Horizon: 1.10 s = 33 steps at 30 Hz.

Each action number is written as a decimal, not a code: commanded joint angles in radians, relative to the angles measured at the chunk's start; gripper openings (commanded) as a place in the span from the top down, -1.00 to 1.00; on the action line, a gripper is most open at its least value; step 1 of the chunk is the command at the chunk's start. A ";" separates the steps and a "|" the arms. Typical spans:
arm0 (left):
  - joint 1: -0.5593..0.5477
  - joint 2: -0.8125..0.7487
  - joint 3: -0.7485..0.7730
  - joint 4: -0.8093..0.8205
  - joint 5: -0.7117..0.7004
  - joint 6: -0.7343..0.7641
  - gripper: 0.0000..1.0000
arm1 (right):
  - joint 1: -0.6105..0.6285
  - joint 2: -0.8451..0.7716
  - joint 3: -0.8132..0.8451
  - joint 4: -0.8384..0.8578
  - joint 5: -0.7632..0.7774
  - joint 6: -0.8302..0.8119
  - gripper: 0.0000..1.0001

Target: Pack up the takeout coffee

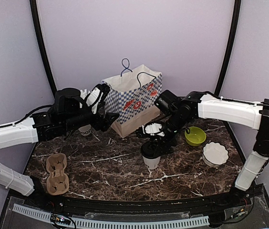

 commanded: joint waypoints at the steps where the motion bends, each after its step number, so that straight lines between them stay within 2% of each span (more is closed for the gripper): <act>1: 0.000 0.000 0.016 0.006 0.008 0.003 -0.68 | 0.016 -0.004 0.055 -0.062 -0.006 0.022 -0.72; 5: 0.000 -0.001 0.016 0.004 0.009 0.005 -0.68 | 0.024 -0.012 0.068 -0.114 -0.019 0.004 -0.94; 11: 0.000 -0.004 0.017 0.002 0.010 0.006 -0.68 | 0.027 0.015 0.046 -0.093 0.005 0.017 -0.96; 17: 0.000 -0.004 0.019 -0.003 0.011 0.011 -0.68 | 0.027 0.067 0.070 -0.097 0.007 0.028 -0.78; 22: 0.000 -0.004 0.019 -0.006 0.010 0.015 -0.68 | 0.037 0.067 0.051 -0.080 0.042 0.032 -0.76; 26: 0.000 -0.003 0.019 -0.006 0.012 0.016 -0.68 | 0.041 0.059 0.052 -0.076 0.057 0.041 -0.53; 33: 0.000 0.003 0.020 -0.009 0.011 0.021 -0.69 | 0.013 0.017 0.075 -0.103 0.071 0.057 -0.43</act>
